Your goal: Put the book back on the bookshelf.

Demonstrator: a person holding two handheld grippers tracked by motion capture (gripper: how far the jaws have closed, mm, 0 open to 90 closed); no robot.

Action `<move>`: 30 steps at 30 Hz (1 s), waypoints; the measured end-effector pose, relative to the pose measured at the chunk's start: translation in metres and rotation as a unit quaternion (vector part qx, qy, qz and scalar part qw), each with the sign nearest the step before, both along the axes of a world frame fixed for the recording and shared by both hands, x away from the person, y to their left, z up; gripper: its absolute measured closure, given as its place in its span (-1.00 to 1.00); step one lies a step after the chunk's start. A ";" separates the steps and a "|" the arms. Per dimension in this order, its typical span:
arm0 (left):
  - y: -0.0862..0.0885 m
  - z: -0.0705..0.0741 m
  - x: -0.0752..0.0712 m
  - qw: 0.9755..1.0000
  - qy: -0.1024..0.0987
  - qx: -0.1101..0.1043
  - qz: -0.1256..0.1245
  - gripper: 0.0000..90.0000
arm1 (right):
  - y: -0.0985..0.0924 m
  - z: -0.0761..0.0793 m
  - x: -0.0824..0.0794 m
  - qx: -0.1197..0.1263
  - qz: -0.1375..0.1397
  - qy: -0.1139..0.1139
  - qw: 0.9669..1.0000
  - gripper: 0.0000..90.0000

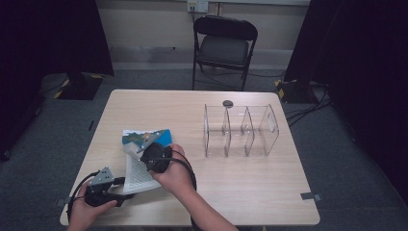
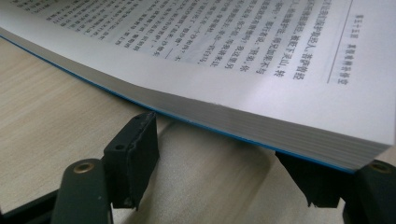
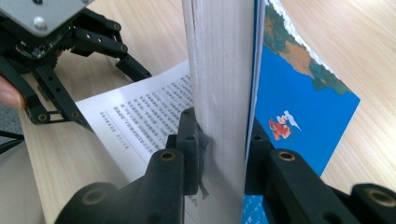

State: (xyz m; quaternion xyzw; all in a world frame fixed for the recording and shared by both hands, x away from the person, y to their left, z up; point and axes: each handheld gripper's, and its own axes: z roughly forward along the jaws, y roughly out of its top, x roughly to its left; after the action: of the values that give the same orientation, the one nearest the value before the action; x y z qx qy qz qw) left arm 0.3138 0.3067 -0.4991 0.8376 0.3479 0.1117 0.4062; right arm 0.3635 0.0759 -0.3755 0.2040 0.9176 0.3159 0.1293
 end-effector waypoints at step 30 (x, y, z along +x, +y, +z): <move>-0.006 0.005 0.012 1.000 0.004 -0.024 0.018 -0.32 | -0.008 -0.036 -0.013 -0.023 0.013 0.012 1.000 0.63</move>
State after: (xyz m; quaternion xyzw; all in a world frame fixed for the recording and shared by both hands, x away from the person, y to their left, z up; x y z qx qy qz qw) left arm 0.3263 0.3007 -0.4938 0.8215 0.3671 0.1067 0.4230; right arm 0.3503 0.0678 -0.4112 0.1930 0.9286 0.2936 0.1194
